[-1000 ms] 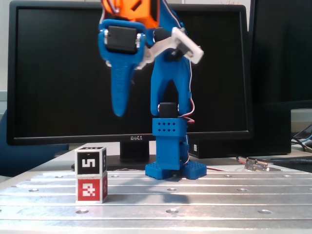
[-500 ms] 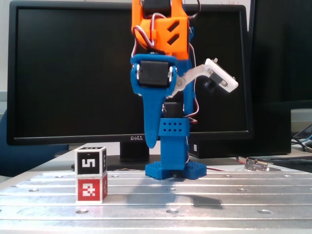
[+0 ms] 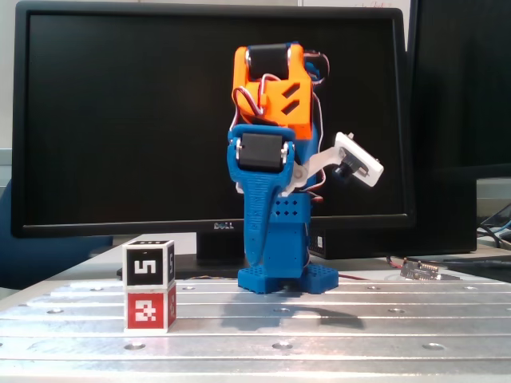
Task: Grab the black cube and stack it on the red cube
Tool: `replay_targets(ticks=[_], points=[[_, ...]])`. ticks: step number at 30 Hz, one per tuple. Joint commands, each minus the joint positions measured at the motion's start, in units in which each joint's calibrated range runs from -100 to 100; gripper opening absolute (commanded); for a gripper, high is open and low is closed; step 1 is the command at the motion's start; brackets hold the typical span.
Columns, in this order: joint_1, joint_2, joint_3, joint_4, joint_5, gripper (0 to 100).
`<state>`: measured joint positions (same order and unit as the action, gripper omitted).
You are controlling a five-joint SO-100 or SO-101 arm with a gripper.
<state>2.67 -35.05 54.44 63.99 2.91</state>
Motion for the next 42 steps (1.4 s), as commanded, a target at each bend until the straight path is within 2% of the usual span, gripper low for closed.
replay_targets(ticks=[1, 15, 35, 42], points=[[0.2, -6.9, 4.1, -0.9, -0.1, 2], [0.0, -33.8, 21.0, -0.9, -0.1, 2], [-0.2, -62.9, 42.5, -0.2, 0.1, 2], [-0.2, -64.0, 45.1, 1.6, 0.1, 2]])
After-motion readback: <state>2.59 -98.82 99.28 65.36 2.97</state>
